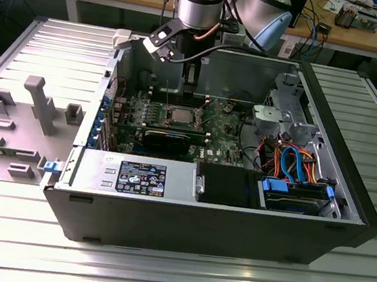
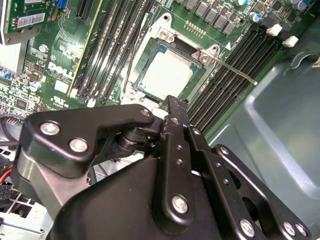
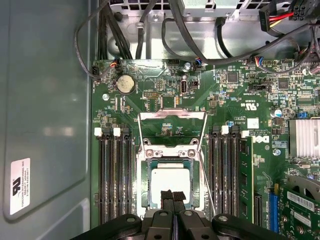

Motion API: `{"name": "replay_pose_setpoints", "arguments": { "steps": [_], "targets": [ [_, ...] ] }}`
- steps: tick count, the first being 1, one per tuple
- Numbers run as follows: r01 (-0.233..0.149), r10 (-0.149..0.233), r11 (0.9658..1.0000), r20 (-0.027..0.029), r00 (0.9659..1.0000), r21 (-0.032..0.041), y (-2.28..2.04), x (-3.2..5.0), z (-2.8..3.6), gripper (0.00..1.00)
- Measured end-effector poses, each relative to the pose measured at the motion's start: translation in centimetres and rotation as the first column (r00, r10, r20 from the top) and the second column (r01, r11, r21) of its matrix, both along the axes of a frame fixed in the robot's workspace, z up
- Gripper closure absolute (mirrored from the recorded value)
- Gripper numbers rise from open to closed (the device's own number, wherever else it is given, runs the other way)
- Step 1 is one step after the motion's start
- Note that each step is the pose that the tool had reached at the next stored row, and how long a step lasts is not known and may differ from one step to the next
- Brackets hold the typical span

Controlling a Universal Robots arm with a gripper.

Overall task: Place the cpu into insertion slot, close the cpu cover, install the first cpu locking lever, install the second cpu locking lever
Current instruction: 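Close the cpu cover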

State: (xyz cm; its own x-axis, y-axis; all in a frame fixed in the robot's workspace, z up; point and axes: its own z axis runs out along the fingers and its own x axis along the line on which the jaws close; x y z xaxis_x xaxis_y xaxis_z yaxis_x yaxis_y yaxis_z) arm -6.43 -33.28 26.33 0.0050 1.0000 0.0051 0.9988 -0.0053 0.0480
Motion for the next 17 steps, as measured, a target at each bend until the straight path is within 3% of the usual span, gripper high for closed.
{"name": "replay_pose_setpoints", "arguments": {
  "steps": [1, 3, 7, 11, 17],
  "targets": [
    [0.000, 0.000, 1.0000, -0.0011, 1.0000, -0.0001, 0.00, 0.00, 0.00, 0.89],
    [0.000, 0.000, 1.0000, -0.0183, 0.9998, -0.0002, 0.00, 0.02, 0.00, 0.89],
    [0.000, 0.000, 1.0000, -0.0196, 0.9998, 0.0000, 0.00, 0.01, 0.01, 0.89],
    [0.000, 0.000, 1.0000, -0.0197, 0.9998, 0.0000, 0.00, 0.01, 0.83, 0.89],
    [0.000, 0.000, 1.0000, -0.0198, 0.9998, -0.0001, -0.01, 0.06, 0.87, 0.89]
  ]
}}
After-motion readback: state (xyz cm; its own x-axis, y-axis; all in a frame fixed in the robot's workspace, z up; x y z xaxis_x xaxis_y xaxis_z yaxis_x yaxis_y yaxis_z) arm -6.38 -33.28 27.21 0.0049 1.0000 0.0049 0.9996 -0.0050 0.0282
